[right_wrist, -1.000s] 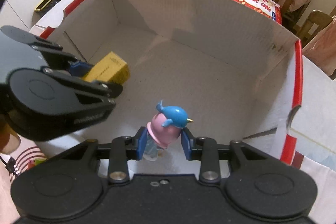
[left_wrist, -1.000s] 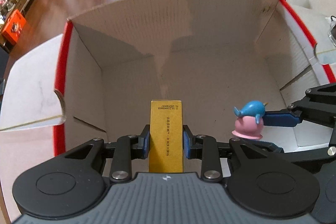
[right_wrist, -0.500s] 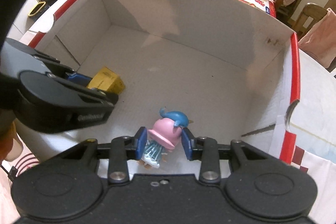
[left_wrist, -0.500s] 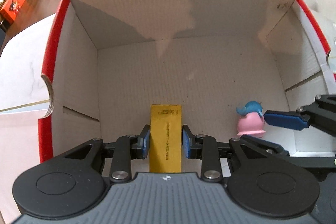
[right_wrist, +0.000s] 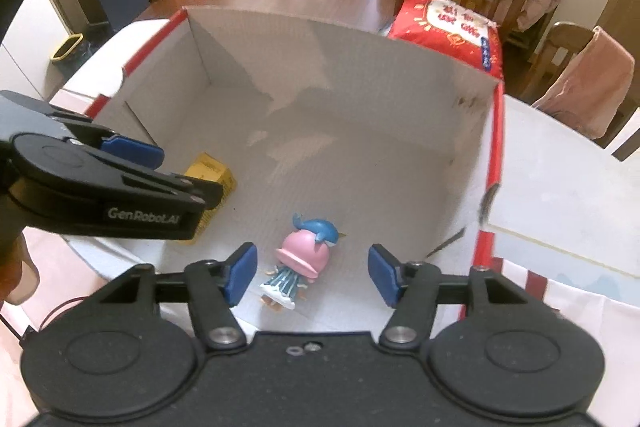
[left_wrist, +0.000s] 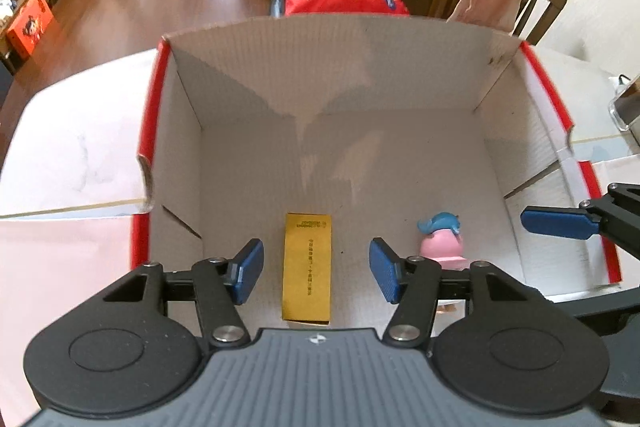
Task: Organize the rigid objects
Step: 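Open both tools to release the yellow box and figurine inside, then withdraw both tools from the red box back toward the items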
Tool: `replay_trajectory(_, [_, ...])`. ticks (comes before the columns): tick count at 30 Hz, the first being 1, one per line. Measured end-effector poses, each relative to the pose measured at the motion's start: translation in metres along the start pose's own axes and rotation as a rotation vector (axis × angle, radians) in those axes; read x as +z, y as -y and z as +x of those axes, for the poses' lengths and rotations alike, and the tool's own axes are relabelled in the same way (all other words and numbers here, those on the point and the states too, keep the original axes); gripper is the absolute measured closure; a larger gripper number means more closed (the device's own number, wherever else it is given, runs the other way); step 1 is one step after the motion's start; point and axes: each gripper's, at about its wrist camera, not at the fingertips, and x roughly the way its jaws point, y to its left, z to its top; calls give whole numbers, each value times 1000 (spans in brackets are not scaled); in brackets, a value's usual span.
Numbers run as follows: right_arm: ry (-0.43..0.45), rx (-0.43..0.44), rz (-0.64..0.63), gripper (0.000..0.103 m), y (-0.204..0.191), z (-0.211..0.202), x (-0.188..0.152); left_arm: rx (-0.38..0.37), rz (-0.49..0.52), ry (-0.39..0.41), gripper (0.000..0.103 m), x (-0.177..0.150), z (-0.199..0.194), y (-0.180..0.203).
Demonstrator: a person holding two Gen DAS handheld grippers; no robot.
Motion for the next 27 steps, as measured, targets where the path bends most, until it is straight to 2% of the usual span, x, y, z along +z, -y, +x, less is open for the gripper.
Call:
replay_trajectory(6, [54, -8, 18, 30, -3, -29, -7, 5, -8, 46, 46, -6, -25, 0])
replay_trajectory(20, [174, 2, 54, 18, -22, -94, -27, -18, 8, 151, 45, -41, -91, 5])
replay_trajectory(22, [187, 2, 53, 17, -27, -102, -32, -14, 17, 165, 39, -49, -100, 7])
replay_trajectory(27, [224, 8, 54, 12, -36, -121, -47, -30, 15, 203, 38, -64, -124, 6])
